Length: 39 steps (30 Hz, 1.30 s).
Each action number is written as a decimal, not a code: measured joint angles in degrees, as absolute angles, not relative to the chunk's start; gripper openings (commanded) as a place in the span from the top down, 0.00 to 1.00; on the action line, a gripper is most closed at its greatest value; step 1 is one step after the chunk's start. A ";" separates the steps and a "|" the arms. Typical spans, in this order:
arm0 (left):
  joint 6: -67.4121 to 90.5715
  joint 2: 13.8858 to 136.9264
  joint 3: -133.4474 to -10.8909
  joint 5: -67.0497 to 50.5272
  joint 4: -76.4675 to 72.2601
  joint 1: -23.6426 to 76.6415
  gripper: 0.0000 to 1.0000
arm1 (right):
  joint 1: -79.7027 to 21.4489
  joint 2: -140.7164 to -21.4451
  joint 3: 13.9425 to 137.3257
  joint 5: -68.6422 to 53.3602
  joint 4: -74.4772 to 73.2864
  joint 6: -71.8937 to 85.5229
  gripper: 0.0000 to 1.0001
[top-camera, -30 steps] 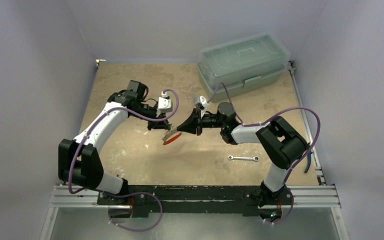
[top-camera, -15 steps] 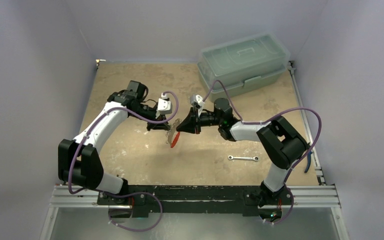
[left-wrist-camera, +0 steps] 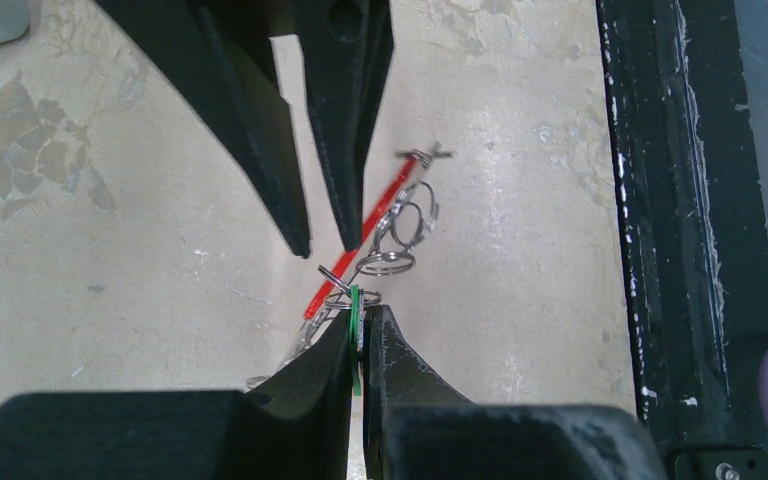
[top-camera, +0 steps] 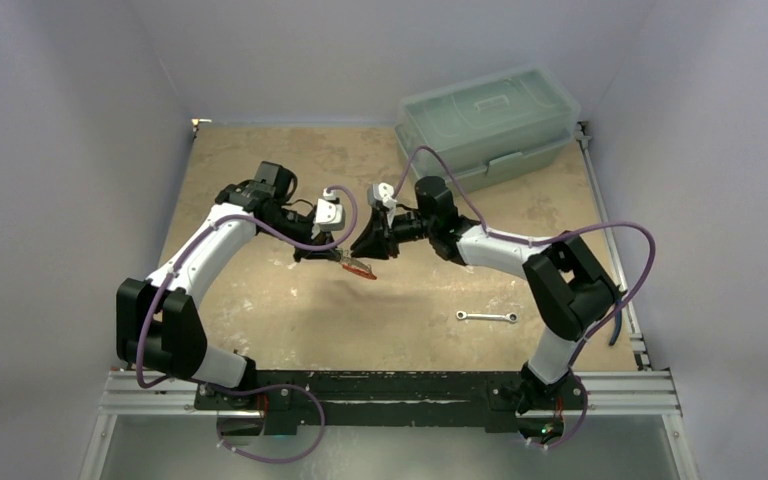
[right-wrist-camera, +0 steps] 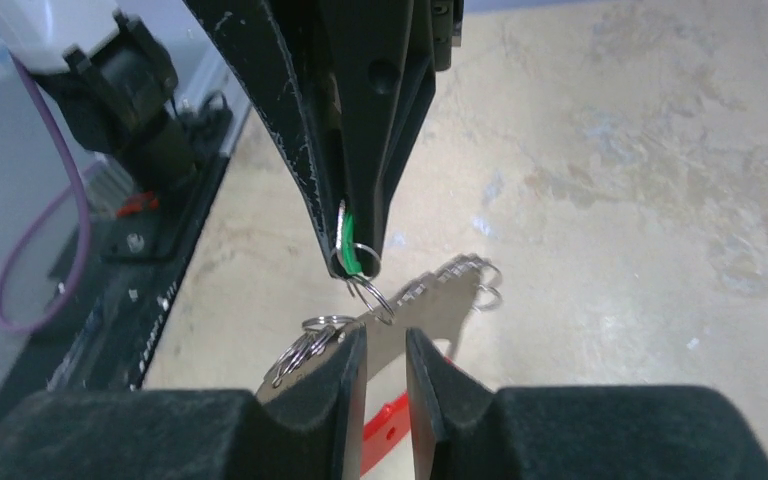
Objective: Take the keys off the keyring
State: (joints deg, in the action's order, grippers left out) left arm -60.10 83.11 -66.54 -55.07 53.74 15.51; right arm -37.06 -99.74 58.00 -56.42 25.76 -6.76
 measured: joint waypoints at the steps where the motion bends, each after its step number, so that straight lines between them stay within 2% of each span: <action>1: -60.55 83.11 -66.54 -55.09 53.95 15.51 1.00 | -37.06 -99.68 59.37 -56.45 23.03 -9.19 0.76; 7: -62.26 83.11 -66.54 -55.40 55.18 15.57 1.00 | -37.06 -99.15 65.73 -56.53 9.69 -21.80 0.72; 16: -63.18 83.11 -66.54 -56.10 55.90 15.73 1.00 | -37.34 -99.15 66.87 -58.19 0.05 -30.15 0.72; 24: -63.24 83.13 -66.54 -56.82 55.94 15.94 1.00 | -38.76 -99.15 67.94 -58.67 -2.48 -32.25 0.71; 31: -63.24 83.29 -66.54 -56.86 55.94 16.27 1.00 | -39.27 -99.15 68.66 -58.65 -3.29 -32.64 0.65; 39: -63.18 83.53 -66.54 -56.86 55.81 16.29 1.00 | -39.59 -99.15 69.06 -58.63 -4.01 -32.82 0.70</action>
State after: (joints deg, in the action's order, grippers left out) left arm -63.18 83.53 -66.54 -56.86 55.81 16.29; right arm -39.59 -99.15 69.06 -58.63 -4.01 -32.82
